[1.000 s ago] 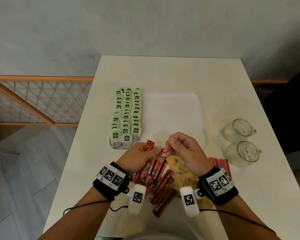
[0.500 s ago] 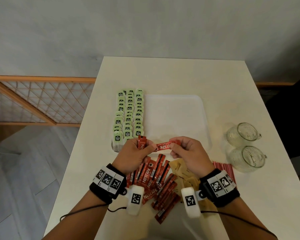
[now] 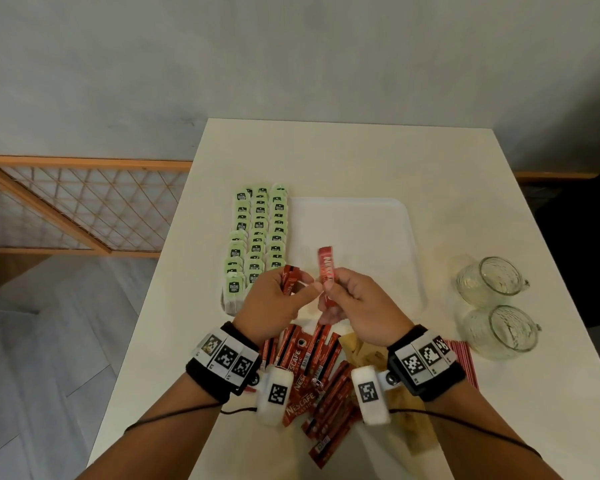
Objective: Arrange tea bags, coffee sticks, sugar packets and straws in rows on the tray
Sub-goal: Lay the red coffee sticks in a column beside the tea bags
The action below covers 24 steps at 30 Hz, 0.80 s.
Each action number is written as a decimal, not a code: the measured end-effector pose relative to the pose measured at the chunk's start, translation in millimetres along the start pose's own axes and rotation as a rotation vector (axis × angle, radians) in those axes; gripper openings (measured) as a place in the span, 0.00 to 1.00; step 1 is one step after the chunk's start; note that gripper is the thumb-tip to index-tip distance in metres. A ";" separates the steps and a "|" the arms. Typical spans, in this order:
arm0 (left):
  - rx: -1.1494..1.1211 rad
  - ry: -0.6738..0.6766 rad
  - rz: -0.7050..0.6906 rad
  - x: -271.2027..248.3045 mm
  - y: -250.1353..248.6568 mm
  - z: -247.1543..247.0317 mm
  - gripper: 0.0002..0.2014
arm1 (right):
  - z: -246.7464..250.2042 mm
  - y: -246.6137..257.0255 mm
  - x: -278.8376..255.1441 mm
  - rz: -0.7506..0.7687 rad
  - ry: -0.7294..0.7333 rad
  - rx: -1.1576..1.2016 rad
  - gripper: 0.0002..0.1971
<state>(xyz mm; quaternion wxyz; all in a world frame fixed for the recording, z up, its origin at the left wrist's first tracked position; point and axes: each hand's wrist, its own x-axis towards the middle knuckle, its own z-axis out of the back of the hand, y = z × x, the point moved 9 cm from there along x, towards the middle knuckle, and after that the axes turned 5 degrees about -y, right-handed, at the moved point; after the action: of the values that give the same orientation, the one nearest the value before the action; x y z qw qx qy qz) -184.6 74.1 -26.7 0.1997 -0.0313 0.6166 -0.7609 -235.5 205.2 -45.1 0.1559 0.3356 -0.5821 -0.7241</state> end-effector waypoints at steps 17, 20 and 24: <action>-0.169 -0.116 0.081 42.0 -16.1 21.2 0.07 | 44.8 24.1 40.2 0.073 -0.134 -0.106 0.09; -0.164 -0.150 0.098 48.7 -18.0 27.2 0.10 | 55.3 30.0 50.4 0.079 -0.205 -0.023 0.09; -0.190 -0.175 0.131 63.3 -16.9 32.0 0.11 | 59.5 29.8 70.7 0.060 -0.227 0.045 0.07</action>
<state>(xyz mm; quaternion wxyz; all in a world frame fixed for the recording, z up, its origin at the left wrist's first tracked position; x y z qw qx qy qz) -237.8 25.5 -15.7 0.2979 -0.0759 0.6669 -0.6788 -331.5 197.4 -32.6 0.1030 0.2371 -0.6218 -0.7393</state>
